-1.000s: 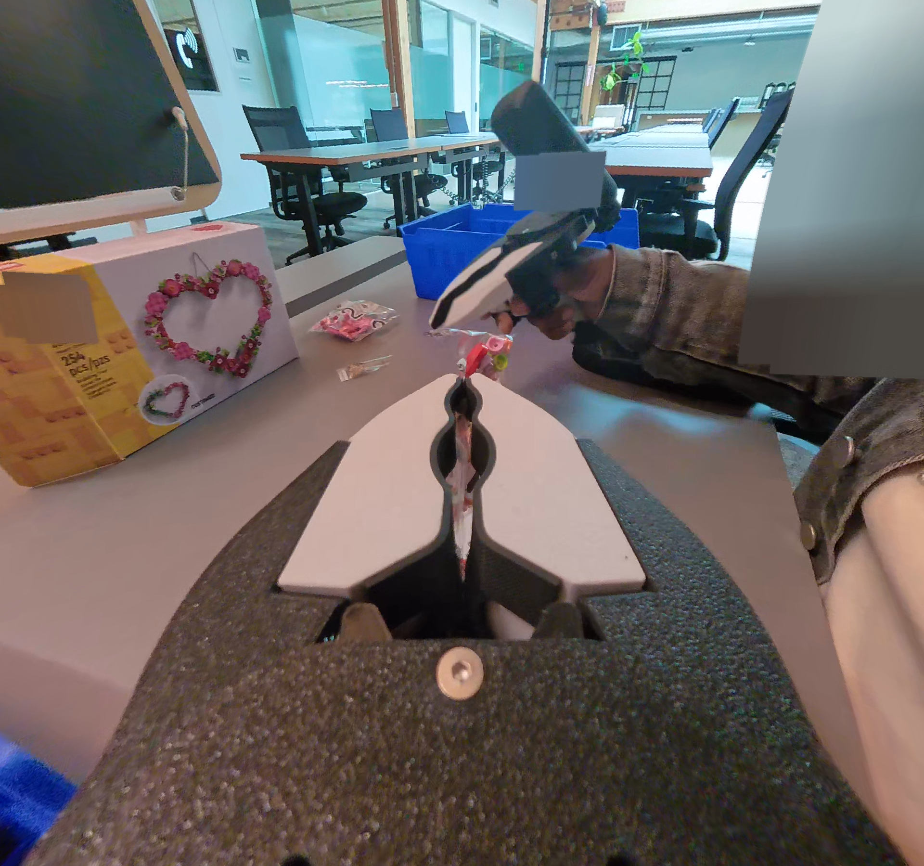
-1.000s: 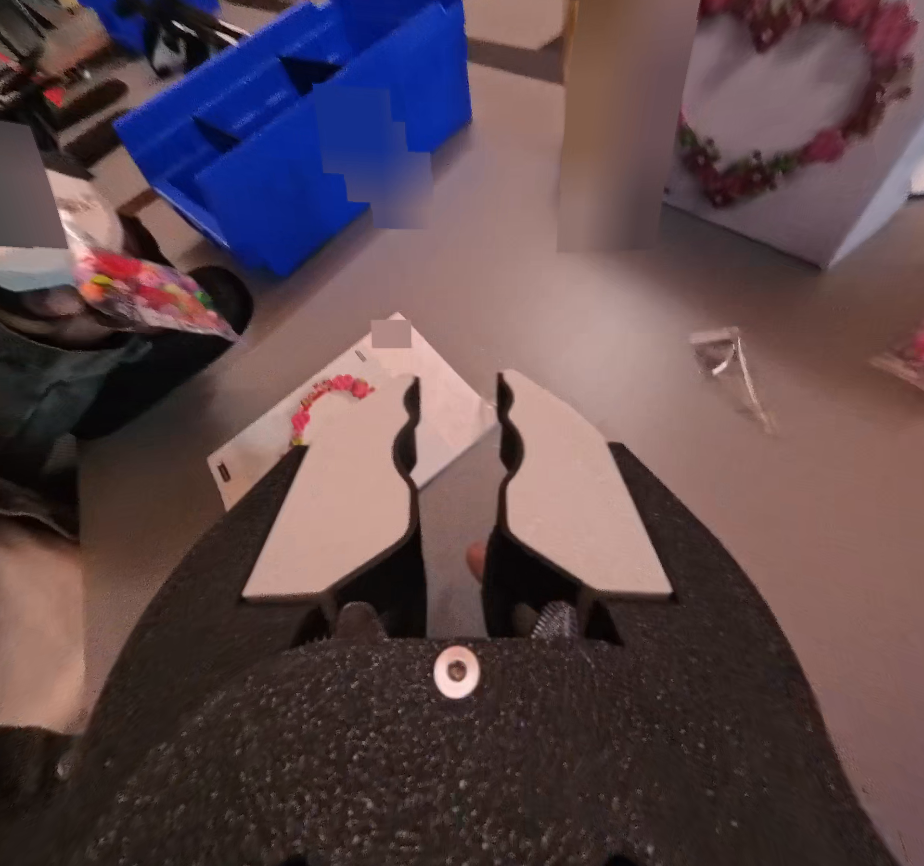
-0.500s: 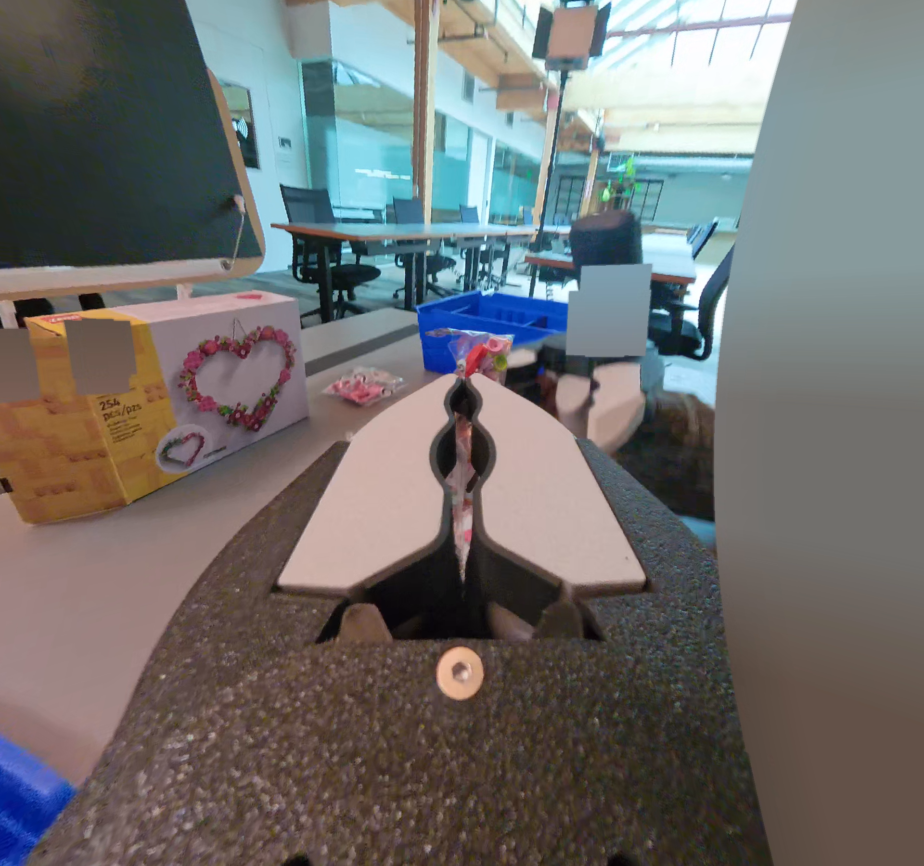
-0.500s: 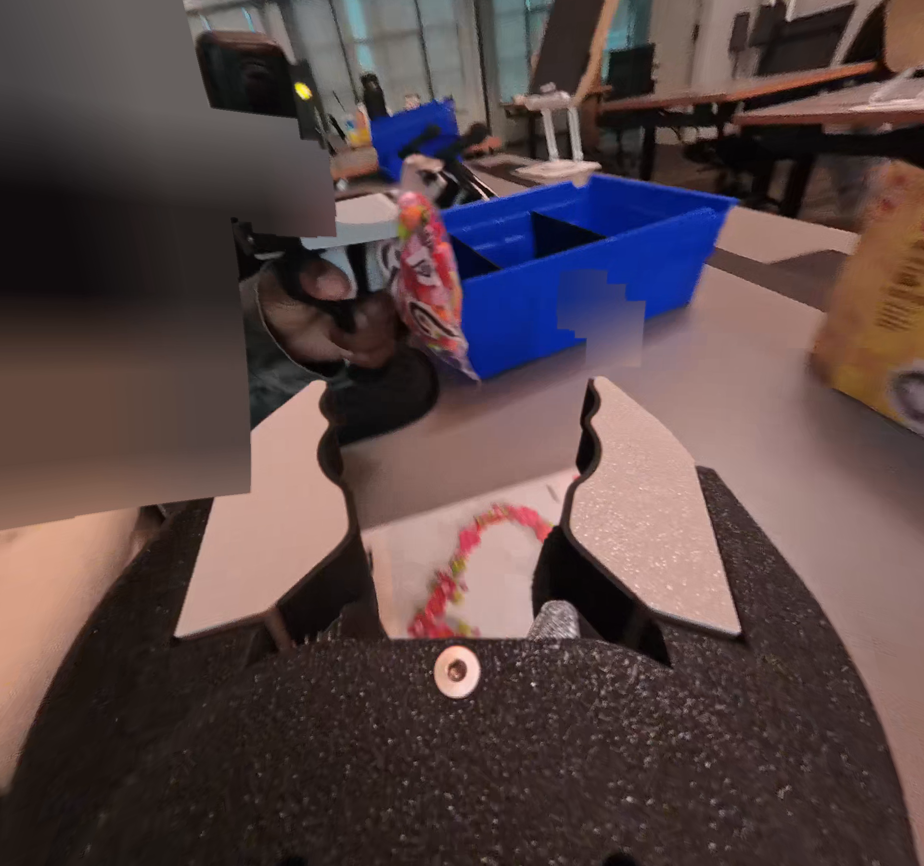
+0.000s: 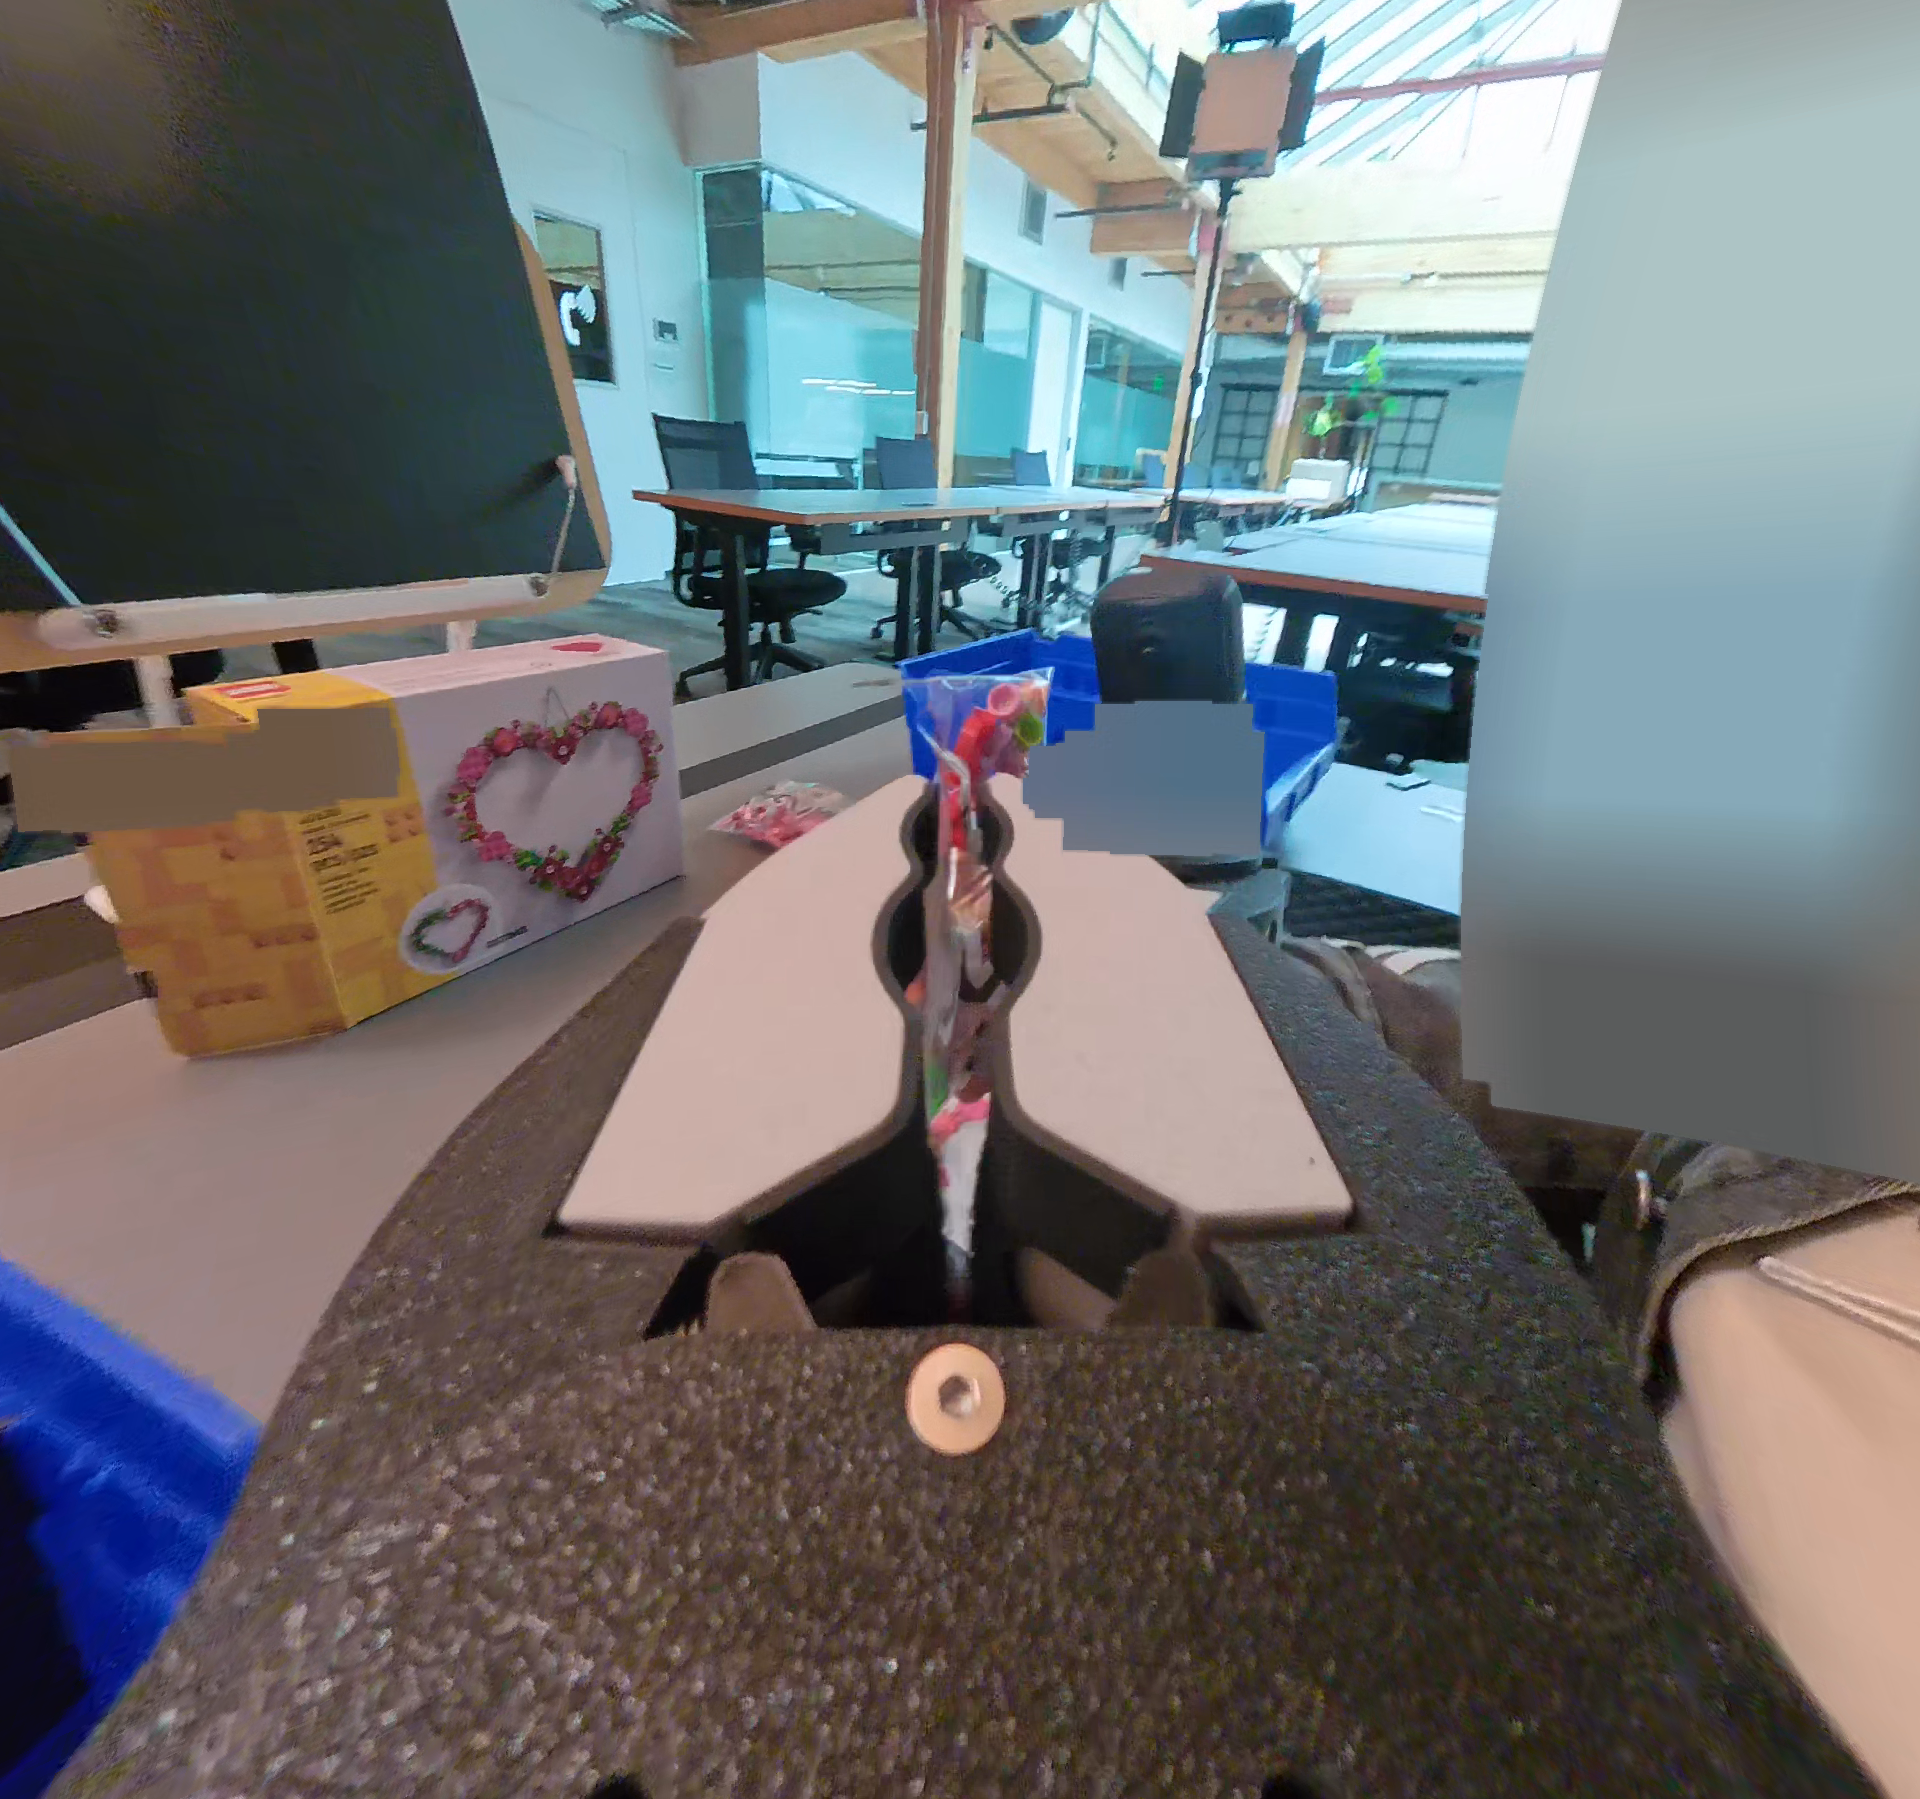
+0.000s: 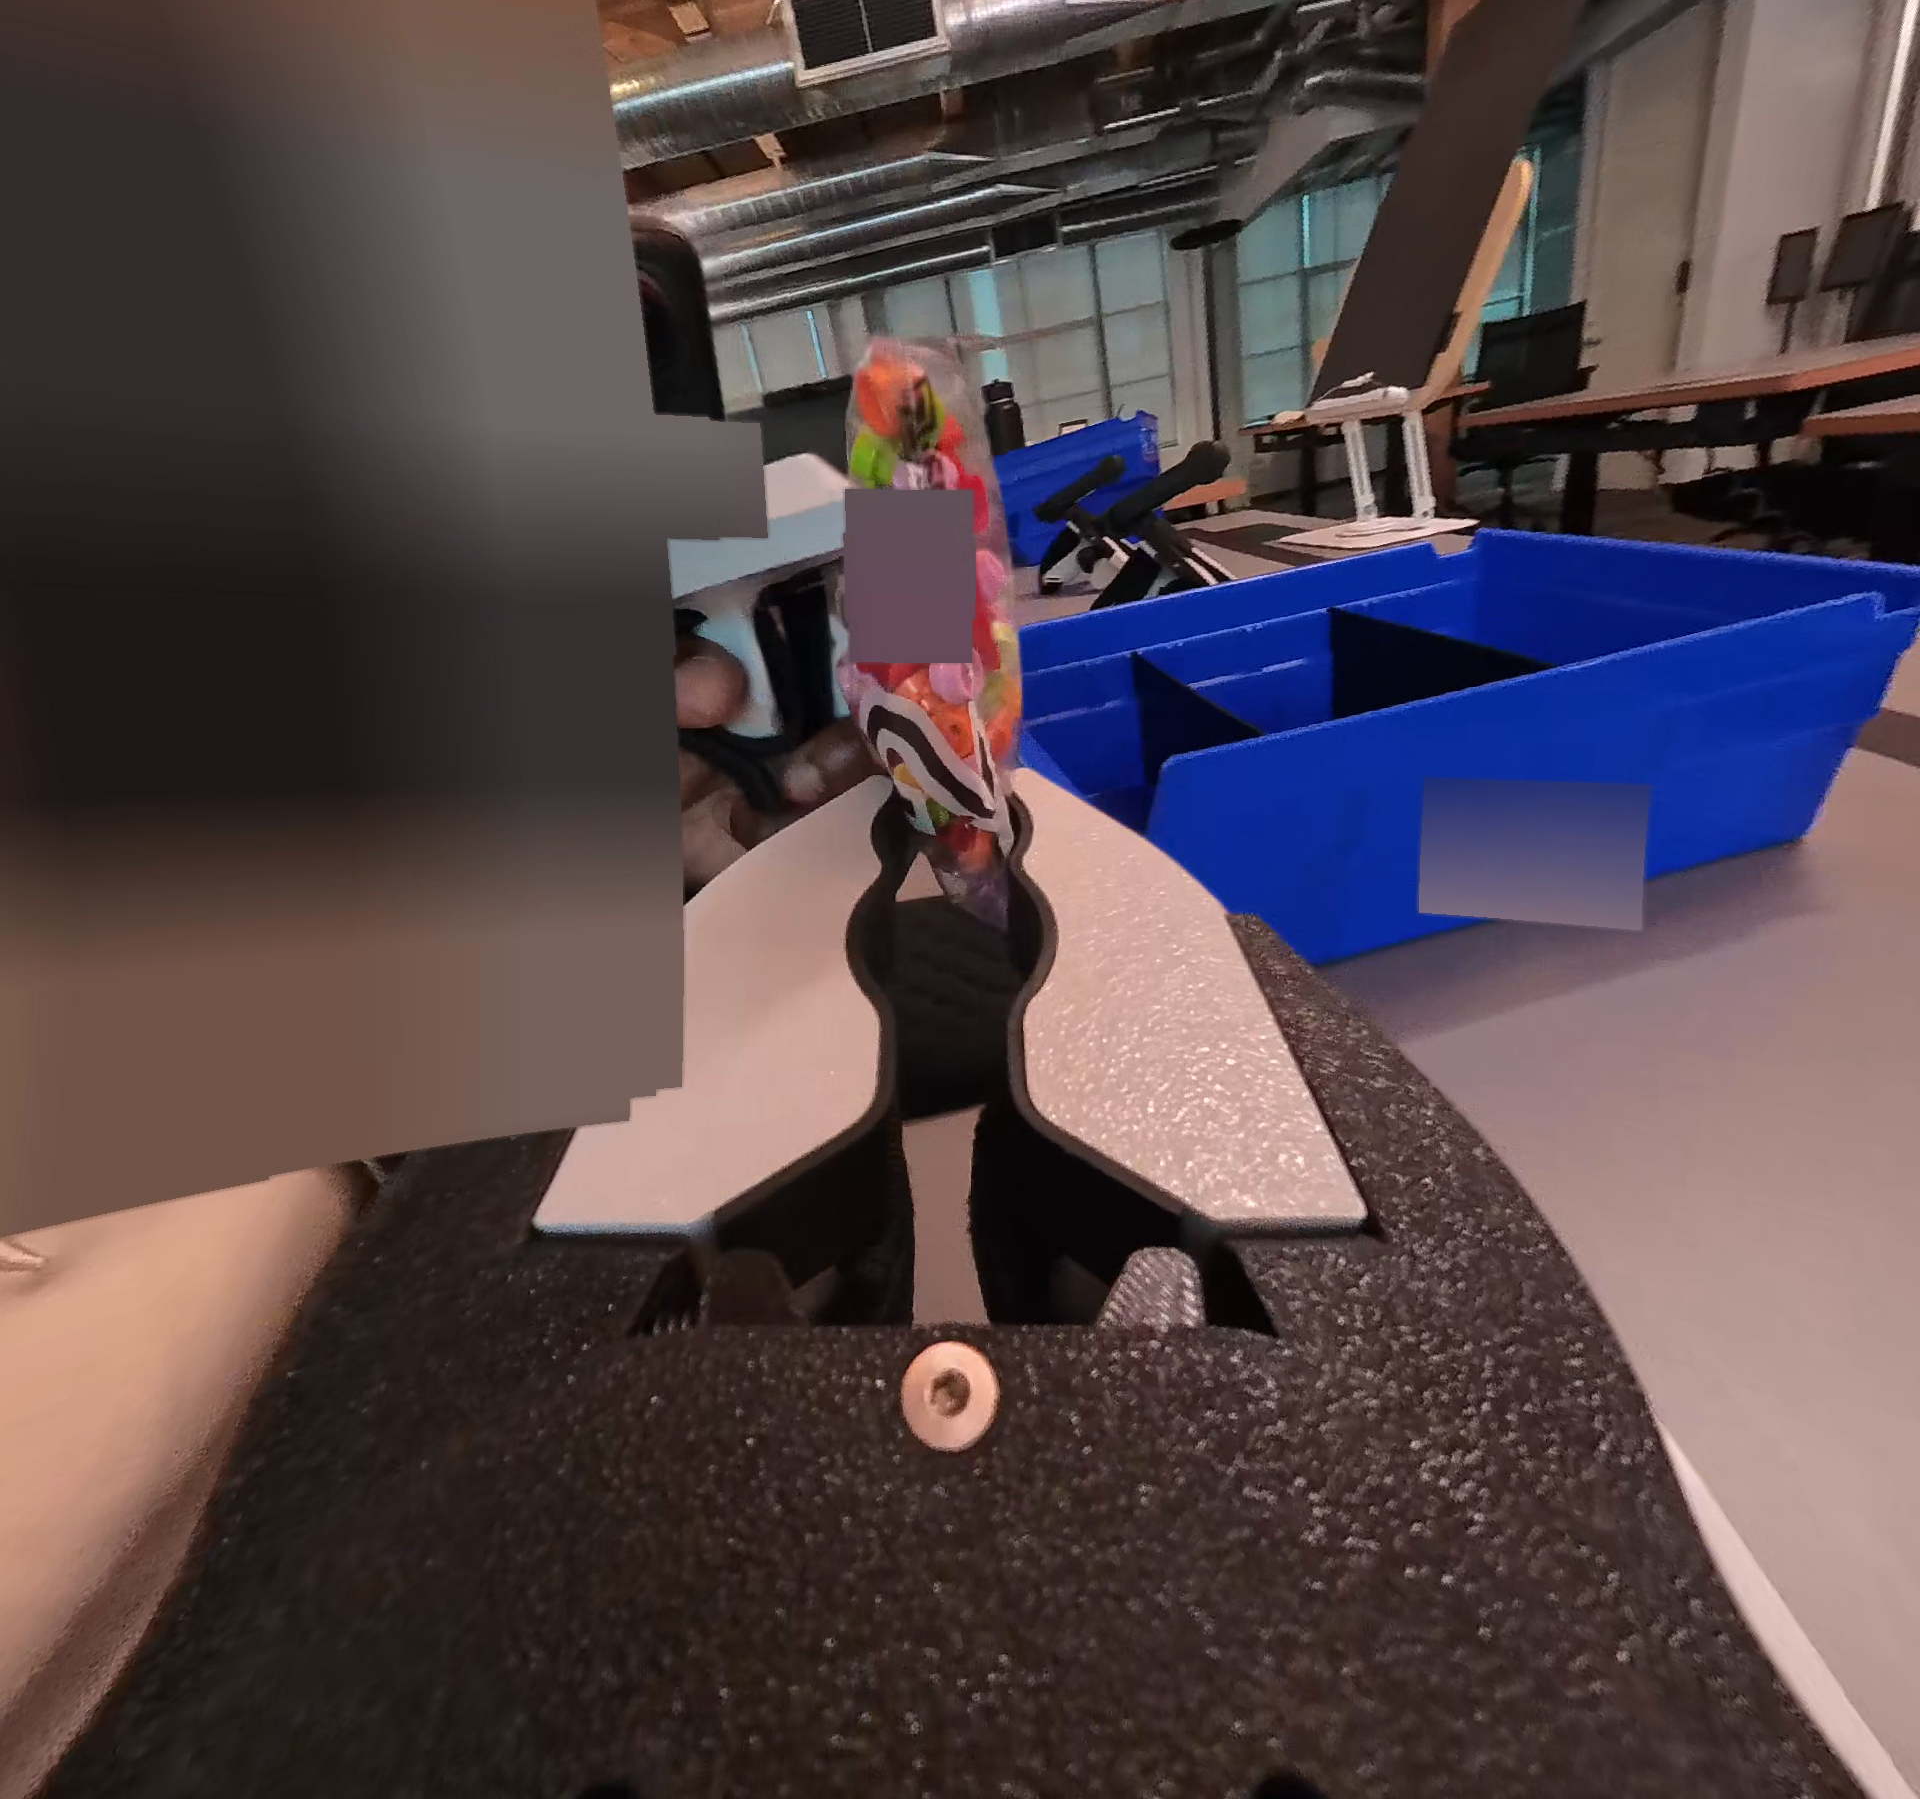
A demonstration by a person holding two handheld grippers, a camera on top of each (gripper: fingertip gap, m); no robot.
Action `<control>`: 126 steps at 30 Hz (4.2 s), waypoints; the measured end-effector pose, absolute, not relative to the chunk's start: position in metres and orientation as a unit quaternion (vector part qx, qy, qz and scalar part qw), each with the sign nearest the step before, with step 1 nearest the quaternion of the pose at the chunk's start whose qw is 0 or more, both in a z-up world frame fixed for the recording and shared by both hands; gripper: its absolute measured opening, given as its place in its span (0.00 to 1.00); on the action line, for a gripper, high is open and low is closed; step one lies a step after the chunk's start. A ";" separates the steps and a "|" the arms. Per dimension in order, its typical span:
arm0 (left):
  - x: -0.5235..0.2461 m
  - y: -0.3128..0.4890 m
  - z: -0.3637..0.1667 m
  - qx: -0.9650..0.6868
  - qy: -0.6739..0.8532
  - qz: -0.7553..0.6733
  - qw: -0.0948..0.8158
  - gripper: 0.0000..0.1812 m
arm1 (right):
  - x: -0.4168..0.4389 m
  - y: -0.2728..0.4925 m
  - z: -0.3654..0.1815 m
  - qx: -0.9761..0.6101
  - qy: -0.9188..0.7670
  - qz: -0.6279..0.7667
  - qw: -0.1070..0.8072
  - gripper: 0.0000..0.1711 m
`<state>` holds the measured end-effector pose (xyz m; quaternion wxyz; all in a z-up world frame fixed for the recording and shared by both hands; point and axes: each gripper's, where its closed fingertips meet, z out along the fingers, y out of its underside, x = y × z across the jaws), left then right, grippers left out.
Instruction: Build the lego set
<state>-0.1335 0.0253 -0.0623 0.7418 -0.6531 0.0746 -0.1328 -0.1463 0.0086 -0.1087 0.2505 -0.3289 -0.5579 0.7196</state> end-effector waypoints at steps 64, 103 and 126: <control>-0.269 -0.066 -0.120 -0.806 0.047 0.206 0.552 0.16 | -0.105 0.085 -0.032 -0.349 -0.360 0.815 0.291 0.09; -0.204 0.041 -0.124 -0.808 0.080 0.161 0.560 0.16 | 0.187 0.292 -0.024 -0.458 -0.202 0.580 0.643 0.09; -0.222 0.013 -0.126 -0.797 0.070 0.195 0.568 0.15 | 0.148 0.435 -0.086 -0.683 -0.287 0.243 0.627 0.09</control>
